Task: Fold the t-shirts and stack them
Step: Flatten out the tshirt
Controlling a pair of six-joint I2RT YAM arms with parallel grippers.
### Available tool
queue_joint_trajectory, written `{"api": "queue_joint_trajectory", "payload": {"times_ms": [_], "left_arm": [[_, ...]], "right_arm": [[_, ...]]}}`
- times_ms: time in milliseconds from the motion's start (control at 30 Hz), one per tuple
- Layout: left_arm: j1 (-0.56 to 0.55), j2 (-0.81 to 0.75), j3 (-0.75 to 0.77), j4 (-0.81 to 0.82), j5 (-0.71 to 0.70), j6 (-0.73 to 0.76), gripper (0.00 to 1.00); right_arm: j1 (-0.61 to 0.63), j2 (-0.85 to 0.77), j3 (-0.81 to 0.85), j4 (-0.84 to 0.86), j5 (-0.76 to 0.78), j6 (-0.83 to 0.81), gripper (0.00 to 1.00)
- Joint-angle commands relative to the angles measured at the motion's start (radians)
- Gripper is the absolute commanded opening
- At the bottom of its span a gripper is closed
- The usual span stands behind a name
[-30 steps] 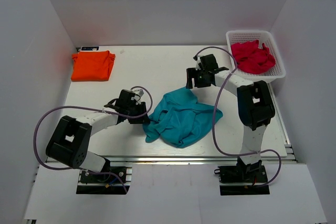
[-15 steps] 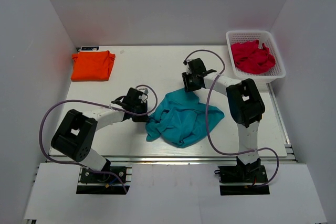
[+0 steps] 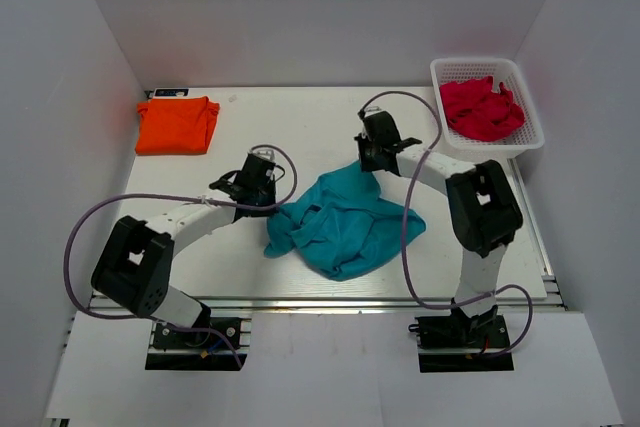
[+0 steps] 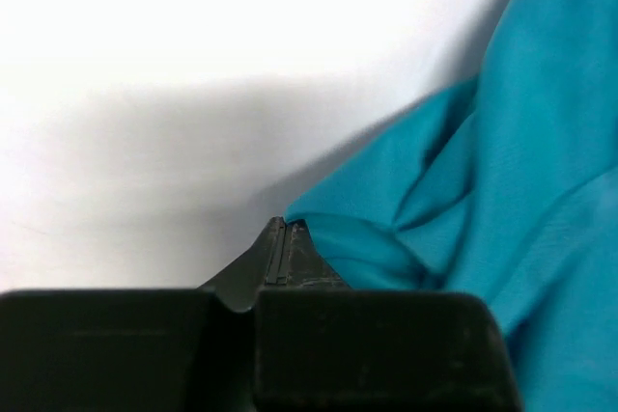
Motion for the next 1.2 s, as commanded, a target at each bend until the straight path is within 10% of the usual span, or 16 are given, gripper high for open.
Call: {"api": "queue_joint_trajectory", "payload": {"times_ms": [0,800,1167], "left_arm": [[-0.001,-0.12,0.15,-0.023,-0.231,0.01,0.0],[0.009,-0.405,0.526,0.288,-0.608,0.423,0.0],[0.009,-0.494,0.654,0.344,-0.539,0.547,0.0]], "right_arm": [[-0.004,-0.229,-0.02,0.214,0.08,0.007,0.0],[-0.005,-0.773,0.059,0.572,0.319,-0.398,0.0],[-0.004,-0.862,0.213,0.532,0.27,-0.518,0.0]]}}
